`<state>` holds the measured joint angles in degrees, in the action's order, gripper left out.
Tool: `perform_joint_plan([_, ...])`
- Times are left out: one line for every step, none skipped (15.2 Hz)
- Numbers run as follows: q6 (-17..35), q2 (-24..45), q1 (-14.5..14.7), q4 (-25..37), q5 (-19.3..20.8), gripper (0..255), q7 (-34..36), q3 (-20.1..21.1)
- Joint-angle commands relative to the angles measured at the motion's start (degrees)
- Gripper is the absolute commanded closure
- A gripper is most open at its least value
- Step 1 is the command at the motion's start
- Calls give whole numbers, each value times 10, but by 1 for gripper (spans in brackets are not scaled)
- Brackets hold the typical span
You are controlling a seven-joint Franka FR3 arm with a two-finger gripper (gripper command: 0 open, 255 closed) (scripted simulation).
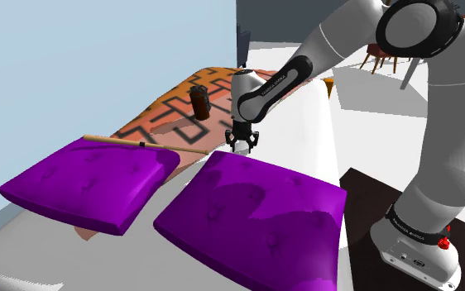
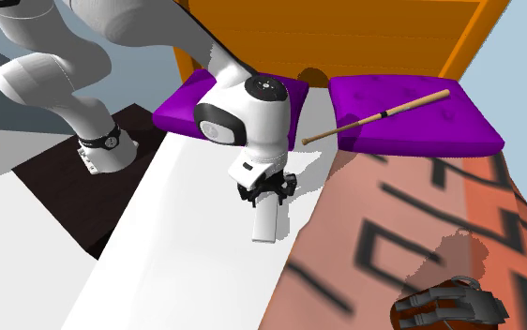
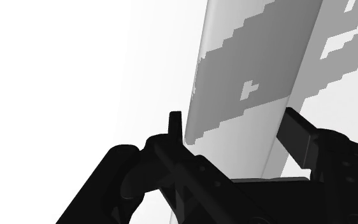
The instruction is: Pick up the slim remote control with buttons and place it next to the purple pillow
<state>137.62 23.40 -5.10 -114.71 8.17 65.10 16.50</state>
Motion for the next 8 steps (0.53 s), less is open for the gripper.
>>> perform_joint_plan([0, 0, 0, 0, 0, 255, 0, 0])
perform_joint_plan([0, 0, 0, 0, 0, 255, 0, 0])
perform_joint_plan([0, 0, 0, 0, 0, 255, 0, 0])
perform_joint_plan([0, 0, 0, 0, 0, 255, 0, 0])
perform_joint_plan([0, 0, 0, 0, 0, 255, 0, 0])
perform_joint_plan([0, 0, 0, 0, 0, 255, 0, 0])
perform_joint_plan([0, 0, 0, 0, 0, 255, 0, 0])
perform_joint_plan([-6, -5, -1, 1, -2, 255, -2, 1])
